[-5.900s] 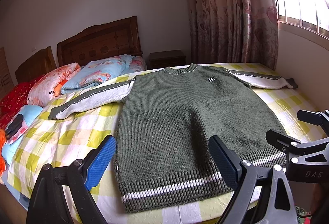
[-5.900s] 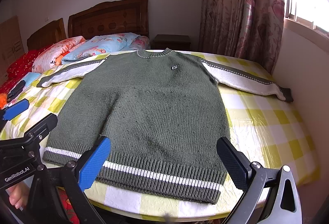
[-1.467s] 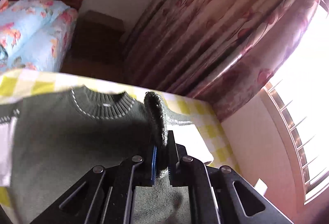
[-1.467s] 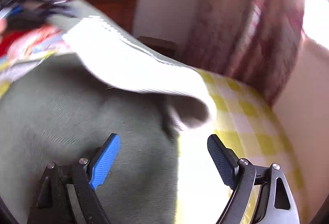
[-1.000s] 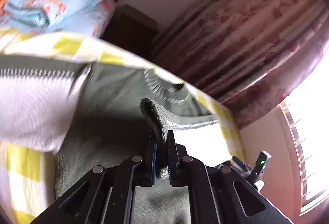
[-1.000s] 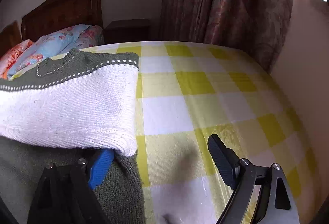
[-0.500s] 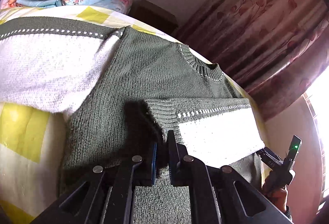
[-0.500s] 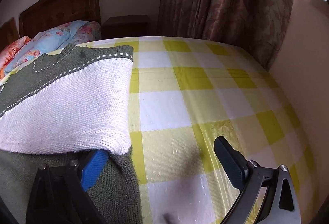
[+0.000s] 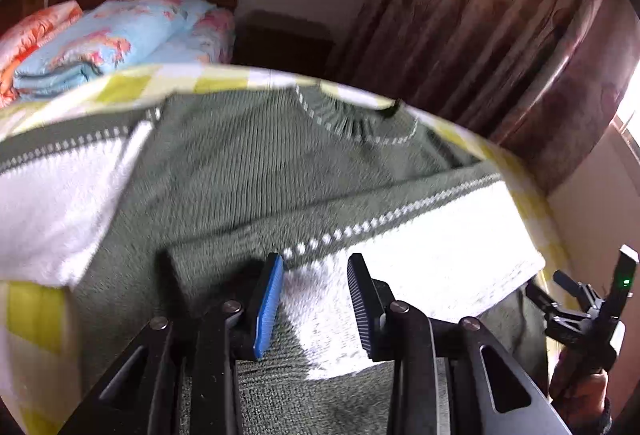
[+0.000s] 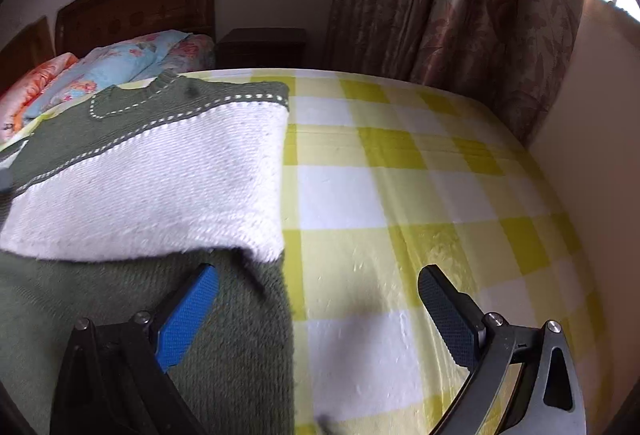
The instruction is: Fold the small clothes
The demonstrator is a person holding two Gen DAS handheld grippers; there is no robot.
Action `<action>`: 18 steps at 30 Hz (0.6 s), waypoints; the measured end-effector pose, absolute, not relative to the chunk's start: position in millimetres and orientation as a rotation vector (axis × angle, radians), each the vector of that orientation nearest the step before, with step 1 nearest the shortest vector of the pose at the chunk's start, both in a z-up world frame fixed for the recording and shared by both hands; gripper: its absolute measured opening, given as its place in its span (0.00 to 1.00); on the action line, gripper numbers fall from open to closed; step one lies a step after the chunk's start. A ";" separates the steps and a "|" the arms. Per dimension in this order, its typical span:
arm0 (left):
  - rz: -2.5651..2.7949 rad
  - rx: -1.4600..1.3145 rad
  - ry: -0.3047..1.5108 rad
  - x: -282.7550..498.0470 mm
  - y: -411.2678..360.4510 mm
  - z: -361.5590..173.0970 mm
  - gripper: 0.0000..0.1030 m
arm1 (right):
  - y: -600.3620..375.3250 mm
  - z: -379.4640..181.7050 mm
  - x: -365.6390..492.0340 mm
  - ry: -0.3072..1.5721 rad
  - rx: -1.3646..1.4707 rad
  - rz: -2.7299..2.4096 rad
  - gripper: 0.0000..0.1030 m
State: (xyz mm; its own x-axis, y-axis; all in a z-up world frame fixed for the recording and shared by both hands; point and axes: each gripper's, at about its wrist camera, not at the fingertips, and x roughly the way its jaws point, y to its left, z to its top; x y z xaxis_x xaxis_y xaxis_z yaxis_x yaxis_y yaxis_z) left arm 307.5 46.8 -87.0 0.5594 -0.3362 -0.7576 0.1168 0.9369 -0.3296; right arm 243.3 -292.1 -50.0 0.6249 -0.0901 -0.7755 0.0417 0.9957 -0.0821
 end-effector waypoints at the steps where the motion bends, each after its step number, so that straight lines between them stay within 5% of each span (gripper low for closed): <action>1: -0.280 -0.241 0.887 301.8 48.0 -86.1 0.32 | -294.2 -47.3 237.2 0.889 -0.048 -0.057 1.00; 10: -0.332 -0.279 0.839 294.3 61.5 -91.7 0.32 | -329.1 4.1 292.0 0.796 0.097 -0.062 1.00; 18: -0.379 -0.381 0.835 296.2 75.3 -94.3 0.32 | -278.6 -31.1 443.5 1.011 -0.058 -0.031 1.00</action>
State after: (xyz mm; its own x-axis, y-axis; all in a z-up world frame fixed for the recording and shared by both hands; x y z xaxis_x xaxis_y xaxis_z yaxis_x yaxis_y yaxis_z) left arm 296.2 75.3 -94.3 0.6134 -0.4656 -0.6379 0.1733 0.8674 -0.4665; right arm 443.5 -278.6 -31.1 0.5308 -0.0534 -0.8458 -0.0007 0.9980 -0.0635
